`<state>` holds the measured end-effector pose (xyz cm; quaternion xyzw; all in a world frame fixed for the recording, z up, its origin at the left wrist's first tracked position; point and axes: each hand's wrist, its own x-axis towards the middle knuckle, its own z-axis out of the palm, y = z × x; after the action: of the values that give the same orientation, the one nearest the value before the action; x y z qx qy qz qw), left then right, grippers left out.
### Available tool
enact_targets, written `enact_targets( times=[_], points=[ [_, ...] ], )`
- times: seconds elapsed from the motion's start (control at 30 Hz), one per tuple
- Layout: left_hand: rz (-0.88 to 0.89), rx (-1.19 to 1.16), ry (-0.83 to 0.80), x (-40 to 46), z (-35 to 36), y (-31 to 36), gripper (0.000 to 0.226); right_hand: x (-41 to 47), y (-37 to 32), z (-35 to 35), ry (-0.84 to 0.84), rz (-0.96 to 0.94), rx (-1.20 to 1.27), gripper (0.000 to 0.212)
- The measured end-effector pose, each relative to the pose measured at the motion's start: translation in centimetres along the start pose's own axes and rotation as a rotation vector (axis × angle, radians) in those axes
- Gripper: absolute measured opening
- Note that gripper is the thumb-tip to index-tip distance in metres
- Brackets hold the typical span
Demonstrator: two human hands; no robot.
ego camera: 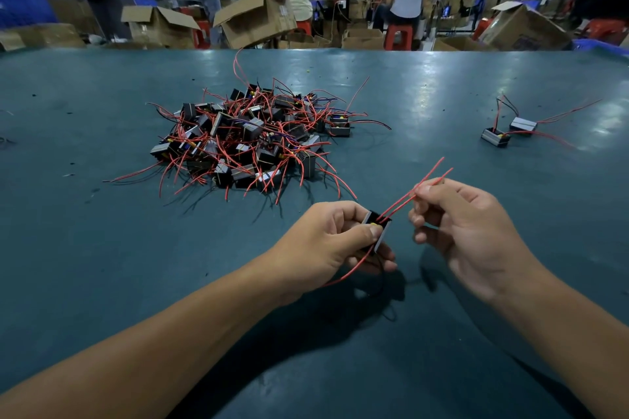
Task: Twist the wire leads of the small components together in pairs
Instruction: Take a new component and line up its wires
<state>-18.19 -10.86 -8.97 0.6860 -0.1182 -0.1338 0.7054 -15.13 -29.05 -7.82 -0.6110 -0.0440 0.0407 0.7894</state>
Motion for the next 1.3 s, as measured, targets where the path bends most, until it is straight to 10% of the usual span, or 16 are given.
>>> enact_targets(
  times=[0.2,0.37,0.6,1.07,1.3],
  points=[
    [-0.045,-0.079,0.019,0.1,-0.1,-0.1,0.009,1.0,-1.2,-1.2,0.126,0.001,0.087,0.011],
    [0.023,-0.201,0.205,0.8,-0.6,0.1,0.013,-0.5,0.0,0.4,-0.106,0.087,-0.176,0.038],
    [0.114,-0.010,0.274,1.2,-1.4,-0.5,0.008,-1.8,0.5,1.5,-0.203,0.115,-0.223,0.022],
    [-0.043,-0.153,0.263,0.7,-0.8,-0.1,0.010,-1.8,1.0,0.4,-0.262,-0.567,-1.080,0.028],
    [-0.002,-0.137,0.254,0.6,-0.6,0.3,0.012,-1.9,0.4,0.9,-0.150,-0.567,-0.889,0.011]
  ],
)
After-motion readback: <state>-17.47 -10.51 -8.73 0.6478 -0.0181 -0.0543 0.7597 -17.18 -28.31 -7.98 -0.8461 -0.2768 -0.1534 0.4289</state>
